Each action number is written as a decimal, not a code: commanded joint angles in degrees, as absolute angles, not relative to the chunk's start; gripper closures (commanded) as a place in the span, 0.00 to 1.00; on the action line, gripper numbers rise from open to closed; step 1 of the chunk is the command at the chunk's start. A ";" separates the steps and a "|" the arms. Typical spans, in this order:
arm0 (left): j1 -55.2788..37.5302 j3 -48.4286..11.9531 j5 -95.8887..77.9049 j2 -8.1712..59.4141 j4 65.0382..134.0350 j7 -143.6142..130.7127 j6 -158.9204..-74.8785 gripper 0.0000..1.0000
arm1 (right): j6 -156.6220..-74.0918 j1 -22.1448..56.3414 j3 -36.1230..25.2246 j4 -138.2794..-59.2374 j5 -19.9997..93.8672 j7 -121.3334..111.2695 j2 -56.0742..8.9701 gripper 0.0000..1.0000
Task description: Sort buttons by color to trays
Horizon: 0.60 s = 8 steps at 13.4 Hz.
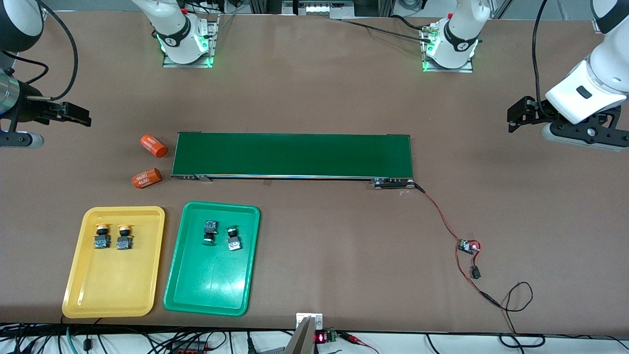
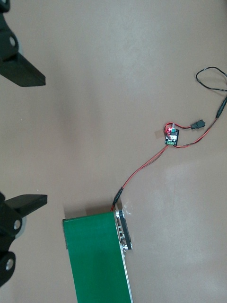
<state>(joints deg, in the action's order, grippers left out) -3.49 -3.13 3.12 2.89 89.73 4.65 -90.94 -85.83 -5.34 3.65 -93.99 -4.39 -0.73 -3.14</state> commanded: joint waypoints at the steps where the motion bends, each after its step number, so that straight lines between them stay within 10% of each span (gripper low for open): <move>1: -2.99 -3.08 2.55 3.43 88.24 5.19 -90.62 0.00 | -84.02 -4.84 4.31 -93.69 -3.43 -1.23 -1.85 0.00; 8: -2.90 -3.08 1.94 3.25 88.33 5.10 -90.79 0.00 | -84.37 -4.31 4.22 -93.69 -3.52 -1.14 -1.85 0.00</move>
